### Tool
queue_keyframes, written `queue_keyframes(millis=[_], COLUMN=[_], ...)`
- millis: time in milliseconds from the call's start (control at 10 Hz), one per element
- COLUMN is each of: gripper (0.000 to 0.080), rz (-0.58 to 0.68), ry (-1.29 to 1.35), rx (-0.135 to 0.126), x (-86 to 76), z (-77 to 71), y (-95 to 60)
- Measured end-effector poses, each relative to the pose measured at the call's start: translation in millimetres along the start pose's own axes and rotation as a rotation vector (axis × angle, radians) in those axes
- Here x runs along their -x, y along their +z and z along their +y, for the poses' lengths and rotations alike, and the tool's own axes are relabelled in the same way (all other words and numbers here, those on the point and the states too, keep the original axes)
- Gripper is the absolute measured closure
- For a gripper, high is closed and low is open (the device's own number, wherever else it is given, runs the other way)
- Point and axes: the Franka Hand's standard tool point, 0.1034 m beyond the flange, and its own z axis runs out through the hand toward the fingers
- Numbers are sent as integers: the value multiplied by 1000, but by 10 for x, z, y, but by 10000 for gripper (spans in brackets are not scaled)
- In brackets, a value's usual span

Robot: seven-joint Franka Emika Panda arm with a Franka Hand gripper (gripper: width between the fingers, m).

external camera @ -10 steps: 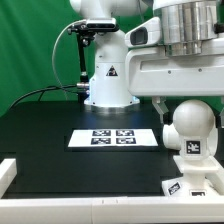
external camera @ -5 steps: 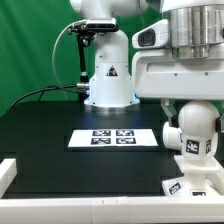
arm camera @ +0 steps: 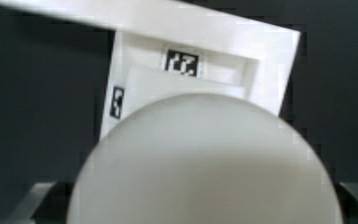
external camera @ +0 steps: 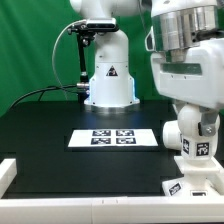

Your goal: Assemble lamp

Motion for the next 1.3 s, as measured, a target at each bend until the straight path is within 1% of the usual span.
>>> queue_keyframes(millis=[100, 200, 400, 500, 600, 700, 800, 900, 1200, 1300], gripper=[225, 225, 224, 224, 129, 105, 105, 101, 101, 101], rz=[-20, -35, -34, -29, -25, -23, -18, -16, -8, 0], ry=[154, 268, 236, 162, -18, -192, -351, -440, -632, -762], rx=[-21, -50, -50, -51, -57, -64, -64, -63, -64, -45], x=[38, 47, 44, 28, -10, -27, -6, 5, -20, -16], z=[-16, -11, -14, -18, -36, -52, -45, -35, -34, -23], y=[6, 10, 9, 4, -30, -79, -75, -65, -61, -58])
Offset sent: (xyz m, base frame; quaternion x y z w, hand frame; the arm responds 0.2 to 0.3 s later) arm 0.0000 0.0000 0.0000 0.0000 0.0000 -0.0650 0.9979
